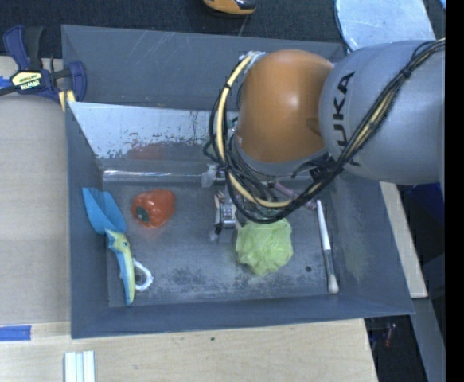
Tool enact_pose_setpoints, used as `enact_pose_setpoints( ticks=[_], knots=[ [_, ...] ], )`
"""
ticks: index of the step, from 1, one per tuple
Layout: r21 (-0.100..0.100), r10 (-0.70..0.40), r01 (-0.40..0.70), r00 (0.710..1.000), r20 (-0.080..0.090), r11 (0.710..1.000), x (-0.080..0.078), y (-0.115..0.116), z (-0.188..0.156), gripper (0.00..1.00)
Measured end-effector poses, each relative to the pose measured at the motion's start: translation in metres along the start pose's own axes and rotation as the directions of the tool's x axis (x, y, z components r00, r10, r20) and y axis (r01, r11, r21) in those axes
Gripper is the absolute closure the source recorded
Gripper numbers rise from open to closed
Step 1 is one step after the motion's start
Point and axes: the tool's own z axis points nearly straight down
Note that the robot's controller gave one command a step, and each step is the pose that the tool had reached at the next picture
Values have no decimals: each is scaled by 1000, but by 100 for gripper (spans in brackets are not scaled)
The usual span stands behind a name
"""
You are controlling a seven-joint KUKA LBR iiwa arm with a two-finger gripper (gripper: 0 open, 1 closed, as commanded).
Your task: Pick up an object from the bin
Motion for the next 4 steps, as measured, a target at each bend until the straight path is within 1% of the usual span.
enact_pose_setpoints(
  ticks=[1, 2, 3, 4],
  knots=[
    [-1, 2, -2, 1000, 8, 1000, -2, 0, -4, 0],
    [-1, -81, 81, 997, 9, 997, -10, -23, -39, 0],
    [-3, -116, 116, 993, 7, 993, 0, -54, -51, 0],
    [2, -171, 171, 985, 10, 985, -10, -43, -97, 0]
  ],
)
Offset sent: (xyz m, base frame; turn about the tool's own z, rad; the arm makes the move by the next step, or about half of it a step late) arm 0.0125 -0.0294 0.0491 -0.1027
